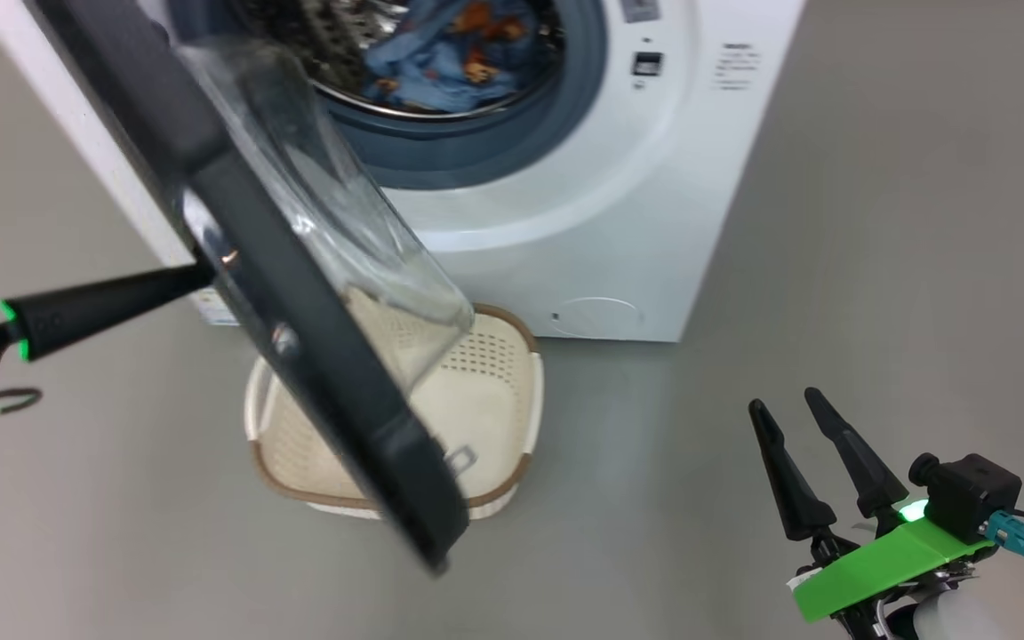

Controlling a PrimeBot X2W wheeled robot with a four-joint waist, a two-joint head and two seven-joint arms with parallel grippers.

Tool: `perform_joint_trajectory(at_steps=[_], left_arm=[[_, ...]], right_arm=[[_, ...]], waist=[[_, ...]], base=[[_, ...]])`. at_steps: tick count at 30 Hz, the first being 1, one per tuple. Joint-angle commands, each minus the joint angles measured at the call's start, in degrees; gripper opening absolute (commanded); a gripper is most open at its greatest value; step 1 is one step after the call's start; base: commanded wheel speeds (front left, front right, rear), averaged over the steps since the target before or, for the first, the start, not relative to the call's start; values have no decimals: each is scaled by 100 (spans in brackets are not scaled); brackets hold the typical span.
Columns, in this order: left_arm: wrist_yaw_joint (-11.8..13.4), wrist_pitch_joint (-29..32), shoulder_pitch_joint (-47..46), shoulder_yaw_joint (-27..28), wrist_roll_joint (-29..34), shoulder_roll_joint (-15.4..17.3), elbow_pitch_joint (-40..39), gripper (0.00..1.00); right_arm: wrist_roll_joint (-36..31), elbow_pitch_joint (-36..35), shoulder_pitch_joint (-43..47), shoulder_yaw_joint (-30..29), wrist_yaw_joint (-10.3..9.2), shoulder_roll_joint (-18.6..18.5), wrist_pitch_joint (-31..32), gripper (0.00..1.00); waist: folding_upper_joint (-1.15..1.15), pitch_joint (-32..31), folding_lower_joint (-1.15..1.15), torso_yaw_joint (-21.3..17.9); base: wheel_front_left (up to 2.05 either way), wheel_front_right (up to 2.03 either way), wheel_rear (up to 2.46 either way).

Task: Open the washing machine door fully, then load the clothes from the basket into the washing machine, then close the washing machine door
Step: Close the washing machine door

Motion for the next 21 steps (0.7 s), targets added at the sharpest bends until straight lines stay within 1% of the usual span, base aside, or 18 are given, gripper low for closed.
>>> perform_joint_trajectory(at_steps=[1,3,9,15,21], left_arm=[[-24,-113,-442,195,132,130,-89,0],[-24,-215,-565,158,230,21,-1,0],[-24,-479,-921,86,492,-160,327,0],[-24,-701,-1076,62,609,-252,464,0],[-24,-840,-983,43,635,-240,486,0]], right_arm=[[-57,-168,-49,64,16,23,-27,100],[-62,-185,-71,36,16,54,-27,100],[-78,-212,-141,-12,16,144,-27,100],[-84,-231,-159,-84,16,182,-27,100],[-113,-231,-143,-144,16,210,-27,100]], waist=[[0,153,0,-387],[0,191,0,-531],[0,299,0,-919],[0,349,0,-1083],[0,343,0,-1067]], base=[[0,0,0],[0,0,0],[0,0,0],[0,0,0],[0,0,0]])
